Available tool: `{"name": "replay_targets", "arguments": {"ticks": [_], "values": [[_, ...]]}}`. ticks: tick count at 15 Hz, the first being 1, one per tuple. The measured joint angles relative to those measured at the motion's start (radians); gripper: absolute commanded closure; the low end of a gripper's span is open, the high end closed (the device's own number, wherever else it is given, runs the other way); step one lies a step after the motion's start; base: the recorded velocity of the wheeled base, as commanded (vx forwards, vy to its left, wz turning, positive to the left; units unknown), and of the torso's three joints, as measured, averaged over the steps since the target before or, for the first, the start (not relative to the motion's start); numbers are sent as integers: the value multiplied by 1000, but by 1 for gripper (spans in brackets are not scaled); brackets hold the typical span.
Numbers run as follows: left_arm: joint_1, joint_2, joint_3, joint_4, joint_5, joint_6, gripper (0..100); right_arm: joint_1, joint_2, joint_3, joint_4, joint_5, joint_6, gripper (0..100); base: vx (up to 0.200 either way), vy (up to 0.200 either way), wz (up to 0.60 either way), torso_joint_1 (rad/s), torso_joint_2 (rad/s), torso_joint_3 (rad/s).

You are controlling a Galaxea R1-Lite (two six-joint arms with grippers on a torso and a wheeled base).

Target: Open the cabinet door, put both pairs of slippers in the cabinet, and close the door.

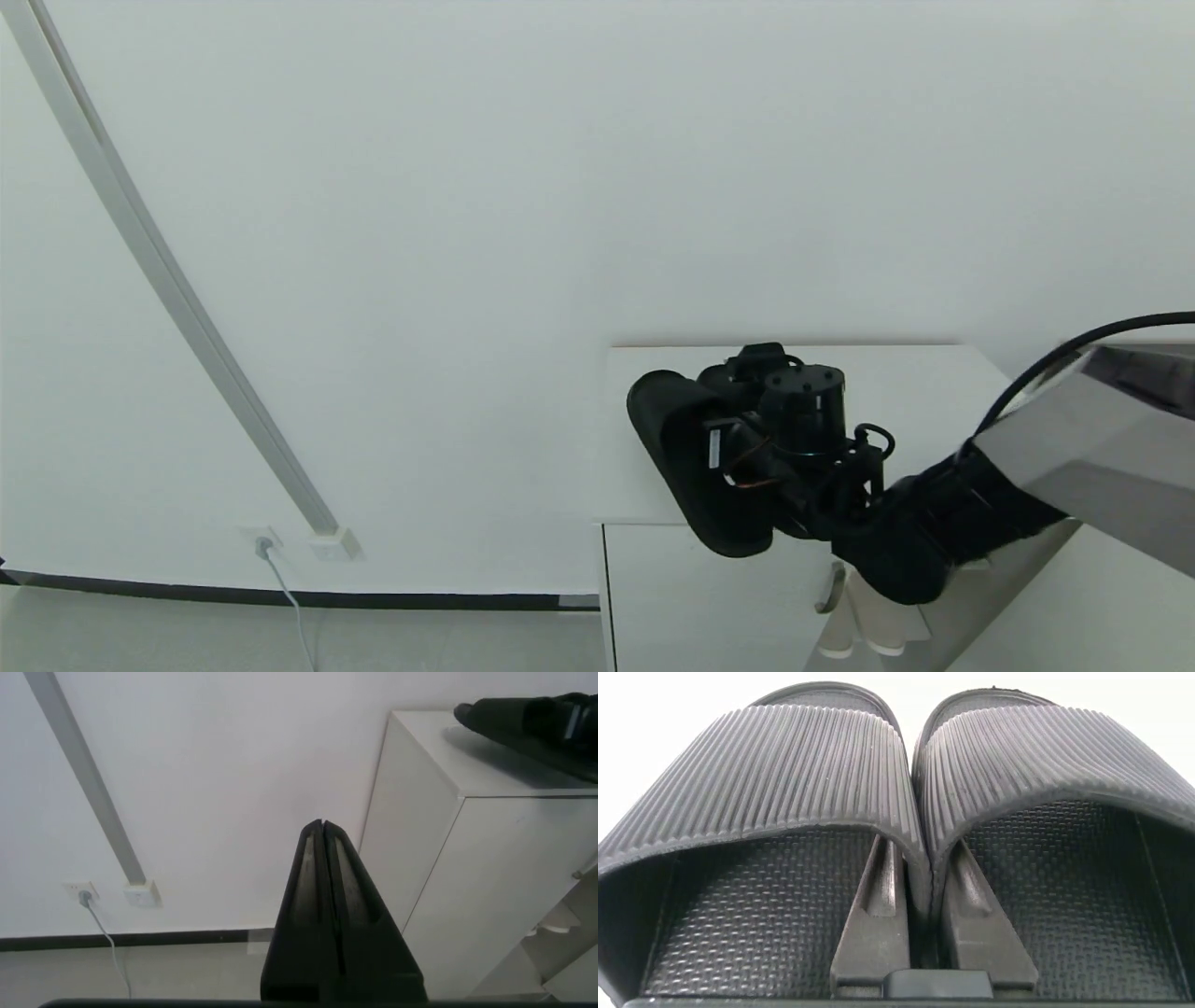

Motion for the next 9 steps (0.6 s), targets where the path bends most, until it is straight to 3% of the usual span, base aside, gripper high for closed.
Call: {"name": "replay_targets", "arguments": {"ticks": [2,6,9], "values": [[0,0,0,0,2,-1,100,33,-113,101,27,67,-1,100,0,0,0,0,0,0],[0,0,1,0,2,-1,100,111,-357,213,267,103,1,100,0,0,0,0,0,0],[0,0,0,0,1,0,100,134,-436,242,289,103,2,100,0,0,0,0,0,0]]}}
